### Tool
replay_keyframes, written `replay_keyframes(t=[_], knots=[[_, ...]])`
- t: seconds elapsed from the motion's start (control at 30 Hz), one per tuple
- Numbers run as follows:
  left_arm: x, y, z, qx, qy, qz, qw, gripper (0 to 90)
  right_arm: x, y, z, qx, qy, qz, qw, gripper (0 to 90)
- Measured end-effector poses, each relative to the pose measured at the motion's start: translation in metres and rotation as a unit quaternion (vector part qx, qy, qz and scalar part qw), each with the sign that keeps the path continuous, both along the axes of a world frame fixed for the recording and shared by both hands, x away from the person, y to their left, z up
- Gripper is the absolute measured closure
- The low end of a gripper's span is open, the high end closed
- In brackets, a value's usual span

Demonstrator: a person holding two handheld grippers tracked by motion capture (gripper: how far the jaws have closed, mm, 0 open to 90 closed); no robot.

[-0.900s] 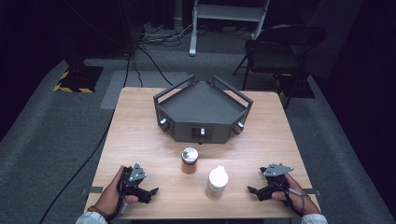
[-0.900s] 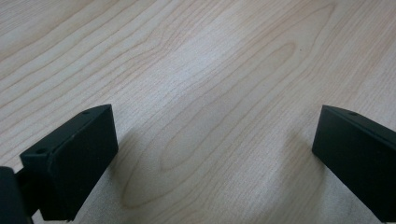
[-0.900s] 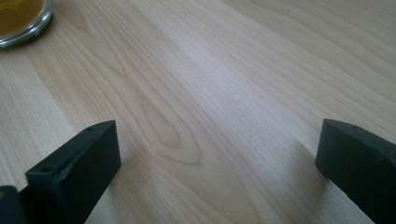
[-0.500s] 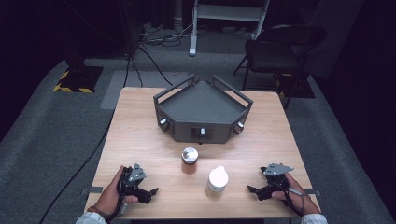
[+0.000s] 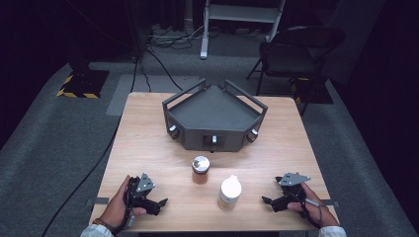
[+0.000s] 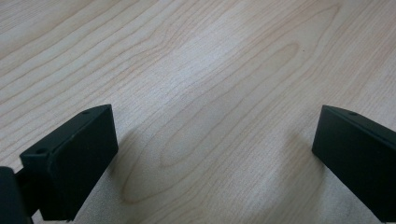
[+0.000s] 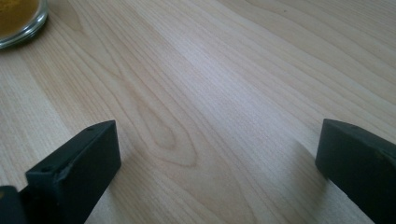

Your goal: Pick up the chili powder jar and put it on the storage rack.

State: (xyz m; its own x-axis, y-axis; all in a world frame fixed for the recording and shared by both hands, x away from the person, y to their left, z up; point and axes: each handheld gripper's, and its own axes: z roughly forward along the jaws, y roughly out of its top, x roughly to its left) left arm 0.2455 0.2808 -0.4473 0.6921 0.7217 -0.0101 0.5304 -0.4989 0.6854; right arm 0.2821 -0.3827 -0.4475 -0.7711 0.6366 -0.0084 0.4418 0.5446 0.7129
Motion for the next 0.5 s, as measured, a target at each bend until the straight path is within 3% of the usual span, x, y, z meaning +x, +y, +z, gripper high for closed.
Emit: replay_keyframes(t=[0.5], knots=[[0.0, -0.0035, 0.0045, 0.009, 0.007, 0.0, 0.9999, 0.4, 0.0, 0.0, 0.0, 0.0, 0.0, 0.0, 1.0, 0.0]])
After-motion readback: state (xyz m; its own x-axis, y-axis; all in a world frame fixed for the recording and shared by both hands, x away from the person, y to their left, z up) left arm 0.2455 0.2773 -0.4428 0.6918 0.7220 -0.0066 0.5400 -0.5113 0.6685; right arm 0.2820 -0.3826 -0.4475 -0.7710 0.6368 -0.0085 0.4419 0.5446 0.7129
